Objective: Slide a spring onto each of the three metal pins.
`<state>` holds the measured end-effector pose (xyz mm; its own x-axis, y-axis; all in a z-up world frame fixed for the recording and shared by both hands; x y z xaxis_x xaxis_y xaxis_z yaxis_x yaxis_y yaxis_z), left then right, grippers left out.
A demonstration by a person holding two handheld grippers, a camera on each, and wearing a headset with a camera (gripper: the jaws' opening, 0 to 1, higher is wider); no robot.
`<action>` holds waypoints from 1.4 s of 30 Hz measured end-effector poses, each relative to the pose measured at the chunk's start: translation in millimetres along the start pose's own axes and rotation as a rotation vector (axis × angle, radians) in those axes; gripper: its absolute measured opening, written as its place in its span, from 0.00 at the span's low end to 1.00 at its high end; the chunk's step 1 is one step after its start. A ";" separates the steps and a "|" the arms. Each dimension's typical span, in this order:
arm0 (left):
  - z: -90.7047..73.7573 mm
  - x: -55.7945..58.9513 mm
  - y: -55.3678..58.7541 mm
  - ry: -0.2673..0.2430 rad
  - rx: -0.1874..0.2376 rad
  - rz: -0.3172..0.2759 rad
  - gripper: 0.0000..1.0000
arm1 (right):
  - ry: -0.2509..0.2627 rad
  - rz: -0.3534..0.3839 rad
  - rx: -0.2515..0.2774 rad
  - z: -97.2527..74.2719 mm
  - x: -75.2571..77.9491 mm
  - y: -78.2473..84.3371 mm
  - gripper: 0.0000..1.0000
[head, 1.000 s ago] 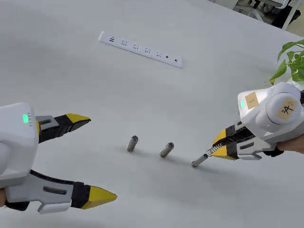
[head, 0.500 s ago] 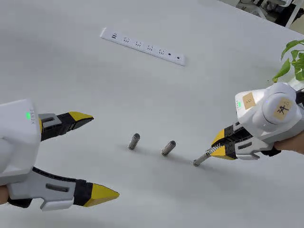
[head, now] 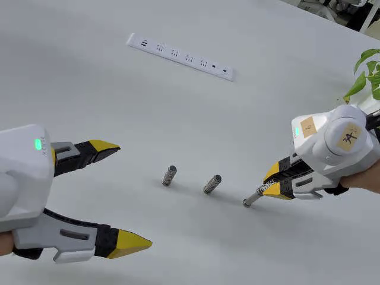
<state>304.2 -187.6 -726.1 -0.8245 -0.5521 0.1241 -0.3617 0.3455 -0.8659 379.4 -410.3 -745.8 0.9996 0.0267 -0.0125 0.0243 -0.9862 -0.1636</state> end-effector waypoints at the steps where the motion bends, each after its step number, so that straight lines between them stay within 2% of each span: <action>1: 0.2 0.2 0.3 0.002 -0.001 -0.001 0.88 | 0.001 -0.001 0.001 0.0 0.3 0.0 0.07; 27: 2.1 1.9 1.4 0.007 0.004 -0.006 0.87 | -0.008 0.001 -0.007 3.3 0.8 3.0 0.07; 42: 3.0 3.0 1.8 0.014 -0.003 -0.002 0.86 | -0.018 0.008 -0.012 18.3 3.3 7.8 0.07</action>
<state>302.4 -190.9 -728.8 -0.8299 -0.5420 0.1327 -0.3647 0.3470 -0.8641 382.6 -414.9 -765.2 0.9993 0.0220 -0.0318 0.0170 -0.9883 -0.1514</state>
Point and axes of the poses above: the centre of the closed fingertips' face, and the gripper's own axes: z roughly forward along the fingers, x roughly to its right, y roughly out of its underside, the point moved 3 cm from there along -z, roughly backward along the fingers, and after that the axes turned 6 degrees about -x, right-handed, at the moved point
